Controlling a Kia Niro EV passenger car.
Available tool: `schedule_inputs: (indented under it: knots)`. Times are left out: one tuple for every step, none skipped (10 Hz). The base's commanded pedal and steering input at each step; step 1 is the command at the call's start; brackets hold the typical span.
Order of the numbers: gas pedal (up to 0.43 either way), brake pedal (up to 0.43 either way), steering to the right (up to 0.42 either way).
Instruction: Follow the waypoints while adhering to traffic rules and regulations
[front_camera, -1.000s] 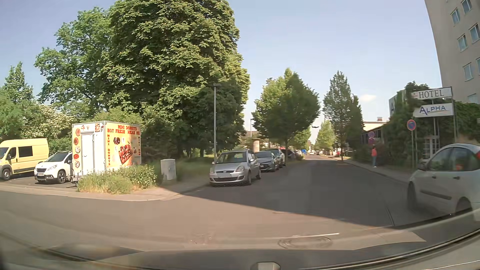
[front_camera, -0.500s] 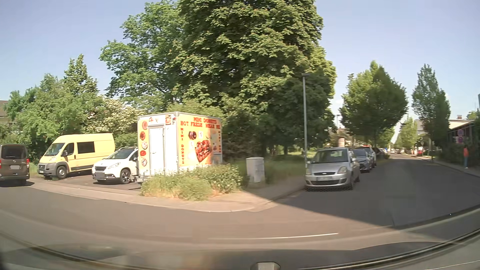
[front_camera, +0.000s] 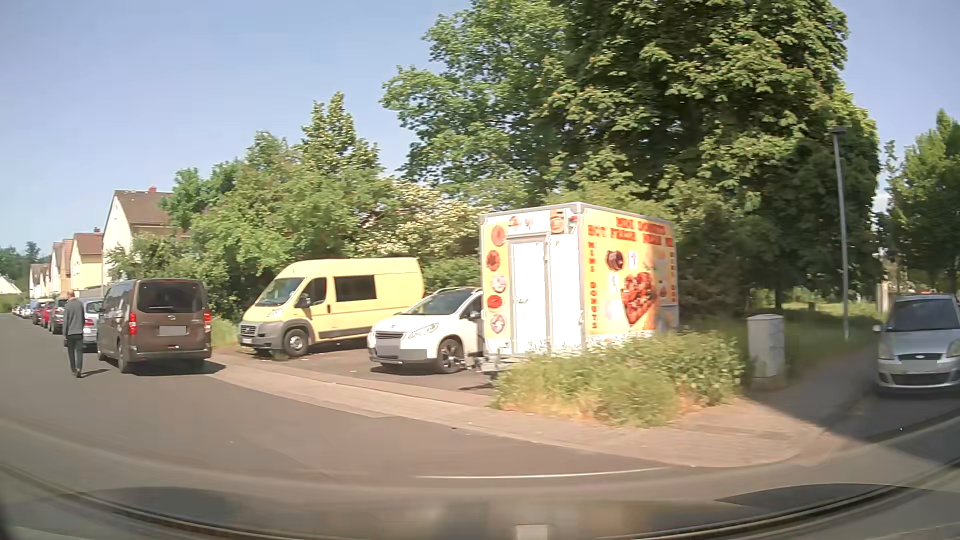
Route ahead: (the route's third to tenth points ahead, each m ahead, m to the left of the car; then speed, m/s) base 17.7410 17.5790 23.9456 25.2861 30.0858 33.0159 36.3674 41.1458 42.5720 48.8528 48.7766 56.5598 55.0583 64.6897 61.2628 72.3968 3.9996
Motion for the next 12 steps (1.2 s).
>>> schedule_inputs:
  knots:
    - [0.067,0.000,-0.681]
    - [0.138,0.000,-0.681]
    - [0.157,0.000,-0.679]
    - [0.157,0.000,-0.671]
    - [0.157,0.000,-0.655]
    - [0.157,0.000,-0.632]
    - [0.189,0.000,-0.606]
    - [0.220,0.000,-0.572]
    - [0.220,0.000,-0.547]
    - [0.220,0.000,-0.518]
    - [0.220,0.000,-0.491]
    - [0.220,0.000,-0.447]
